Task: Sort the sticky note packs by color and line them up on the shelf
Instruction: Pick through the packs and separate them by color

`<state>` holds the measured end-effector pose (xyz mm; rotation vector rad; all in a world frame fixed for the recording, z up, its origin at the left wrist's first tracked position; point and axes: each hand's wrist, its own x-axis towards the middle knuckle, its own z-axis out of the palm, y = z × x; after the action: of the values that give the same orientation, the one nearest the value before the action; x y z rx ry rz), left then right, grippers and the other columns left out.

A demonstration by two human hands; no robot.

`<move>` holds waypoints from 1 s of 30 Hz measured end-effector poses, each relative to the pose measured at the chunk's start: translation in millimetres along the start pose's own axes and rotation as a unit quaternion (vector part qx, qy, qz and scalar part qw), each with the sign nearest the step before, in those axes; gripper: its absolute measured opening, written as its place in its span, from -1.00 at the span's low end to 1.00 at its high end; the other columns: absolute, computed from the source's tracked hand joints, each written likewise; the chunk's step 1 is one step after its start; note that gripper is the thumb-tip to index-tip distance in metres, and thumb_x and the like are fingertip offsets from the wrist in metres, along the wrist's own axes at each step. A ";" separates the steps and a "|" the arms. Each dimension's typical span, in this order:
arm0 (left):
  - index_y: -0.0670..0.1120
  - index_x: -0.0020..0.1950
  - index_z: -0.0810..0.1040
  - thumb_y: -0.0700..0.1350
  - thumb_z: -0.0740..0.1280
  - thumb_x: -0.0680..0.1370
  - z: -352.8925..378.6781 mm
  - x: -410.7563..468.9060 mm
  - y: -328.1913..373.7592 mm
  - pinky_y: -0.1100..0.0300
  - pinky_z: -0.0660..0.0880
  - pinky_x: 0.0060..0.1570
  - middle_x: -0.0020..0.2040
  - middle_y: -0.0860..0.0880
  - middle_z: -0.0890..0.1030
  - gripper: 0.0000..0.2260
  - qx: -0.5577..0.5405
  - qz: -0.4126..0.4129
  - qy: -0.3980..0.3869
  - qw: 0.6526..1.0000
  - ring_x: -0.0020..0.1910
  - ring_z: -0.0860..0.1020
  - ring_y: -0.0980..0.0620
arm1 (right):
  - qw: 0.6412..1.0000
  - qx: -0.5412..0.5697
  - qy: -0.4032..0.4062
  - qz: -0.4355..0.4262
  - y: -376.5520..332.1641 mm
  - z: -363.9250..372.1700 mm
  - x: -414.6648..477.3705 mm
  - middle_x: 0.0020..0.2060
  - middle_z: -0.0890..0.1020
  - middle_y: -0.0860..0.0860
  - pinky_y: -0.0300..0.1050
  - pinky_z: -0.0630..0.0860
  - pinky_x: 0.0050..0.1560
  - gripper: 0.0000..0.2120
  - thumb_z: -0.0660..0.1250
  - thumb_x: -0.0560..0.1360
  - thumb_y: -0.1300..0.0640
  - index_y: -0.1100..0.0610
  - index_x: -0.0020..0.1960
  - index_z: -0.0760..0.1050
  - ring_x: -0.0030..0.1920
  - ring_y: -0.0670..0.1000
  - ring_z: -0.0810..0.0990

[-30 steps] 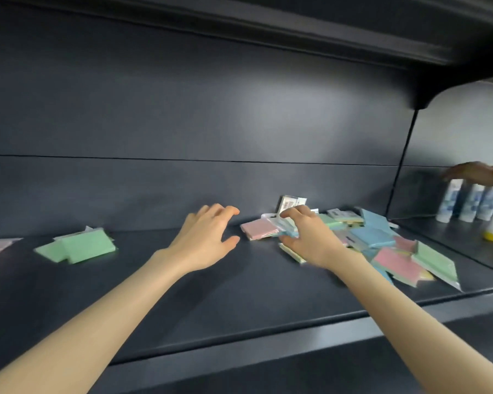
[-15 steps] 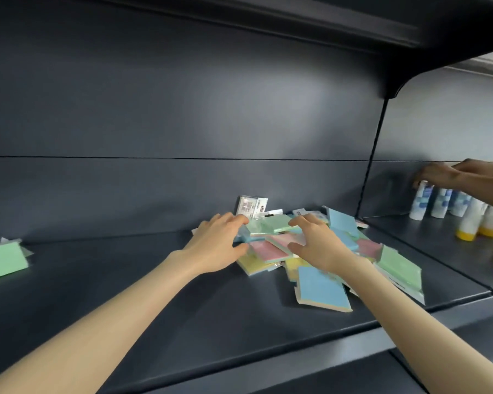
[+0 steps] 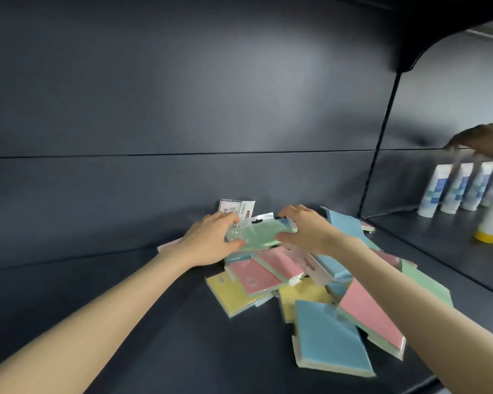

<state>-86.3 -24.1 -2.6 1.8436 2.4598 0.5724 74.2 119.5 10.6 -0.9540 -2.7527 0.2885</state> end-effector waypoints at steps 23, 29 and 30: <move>-0.06 0.21 0.52 0.06 0.59 0.25 12.2 30.3 18.5 0.13 0.43 0.12 0.10 -0.03 0.32 -0.41 -0.082 -0.162 0.045 0.982 0.07 0.47 -0.04 | 0.976 0.193 -0.060 -0.086 34.3 5.2 56.1 0.04 0.47 -0.01 -0.26 0.39 -0.06 -0.35 0.59 0.24 0.07 0.12 0.25 0.40 0.10 0.02 0.47; 0.00 0.24 0.46 -0.19 0.57 0.29 10.2 24.6 32.0 0.26 0.35 -0.01 0.13 -0.02 0.41 -0.44 -0.183 -0.143 0.156 0.960 0.09 0.43 0.05 | 0.937 0.334 -0.006 -0.106 37.7 -3.2 48.8 -0.03 0.60 0.10 0.07 0.56 0.07 -0.42 0.59 0.22 0.22 0.02 0.12 0.38 0.02 0.12 0.59; 0.00 0.23 0.46 -0.20 0.56 0.30 8.8 22.8 32.9 0.23 0.40 -0.02 0.10 -0.01 0.48 -0.45 -0.214 -0.143 0.174 0.951 0.07 0.48 0.03 | 0.927 0.357 0.001 -0.112 37.3 -6.3 46.0 -0.02 0.61 0.13 0.10 0.57 0.06 -0.43 0.59 0.22 0.24 0.02 0.11 0.39 0.02 0.14 0.60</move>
<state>-60.8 7.5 3.5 1.2846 2.4586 1.3754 62.4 177.8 13.5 -0.4342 -2.3921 1.1362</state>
